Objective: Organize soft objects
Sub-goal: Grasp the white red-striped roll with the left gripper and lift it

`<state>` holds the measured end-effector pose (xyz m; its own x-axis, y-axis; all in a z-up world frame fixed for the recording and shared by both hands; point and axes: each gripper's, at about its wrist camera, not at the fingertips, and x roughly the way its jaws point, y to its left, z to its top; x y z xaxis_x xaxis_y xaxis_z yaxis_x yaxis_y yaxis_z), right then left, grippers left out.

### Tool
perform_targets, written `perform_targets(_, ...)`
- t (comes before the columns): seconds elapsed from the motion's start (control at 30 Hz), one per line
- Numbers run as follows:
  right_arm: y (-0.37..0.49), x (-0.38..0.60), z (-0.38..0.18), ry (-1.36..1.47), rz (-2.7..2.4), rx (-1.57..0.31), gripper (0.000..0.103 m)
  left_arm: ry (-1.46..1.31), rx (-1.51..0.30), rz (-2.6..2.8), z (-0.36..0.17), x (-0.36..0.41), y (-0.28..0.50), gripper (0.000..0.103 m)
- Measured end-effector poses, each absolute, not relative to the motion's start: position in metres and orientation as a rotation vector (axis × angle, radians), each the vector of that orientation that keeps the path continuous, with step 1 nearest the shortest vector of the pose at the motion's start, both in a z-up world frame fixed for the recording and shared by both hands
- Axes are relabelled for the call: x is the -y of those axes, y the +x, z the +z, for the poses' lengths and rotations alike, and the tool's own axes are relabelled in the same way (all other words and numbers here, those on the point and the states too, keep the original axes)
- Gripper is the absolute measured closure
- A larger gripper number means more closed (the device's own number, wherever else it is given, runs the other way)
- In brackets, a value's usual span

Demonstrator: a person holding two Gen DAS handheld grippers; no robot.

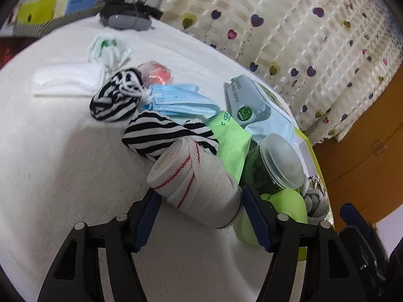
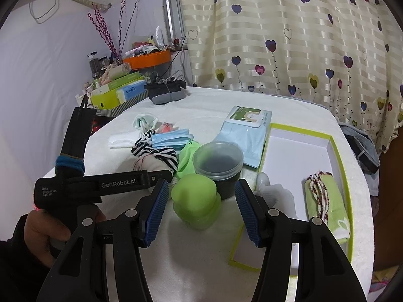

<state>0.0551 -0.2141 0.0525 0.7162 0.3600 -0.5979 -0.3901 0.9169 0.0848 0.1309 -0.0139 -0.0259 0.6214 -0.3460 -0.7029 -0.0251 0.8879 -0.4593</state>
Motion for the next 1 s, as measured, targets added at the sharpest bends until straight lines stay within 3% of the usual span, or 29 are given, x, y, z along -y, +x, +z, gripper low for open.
perform_targets(0.3,0.054,0.209,0.055,-0.061,0.412,-0.649,0.047,-0.365,-0.834,-0.178,-0.013,0.011,0.116,0.051)
perform_targets(1.0,0.086,0.11,0.047,-0.217,0.517,-0.708,0.047,-0.326,-0.738,-0.05,0.001,-0.067,0.074,0.051)
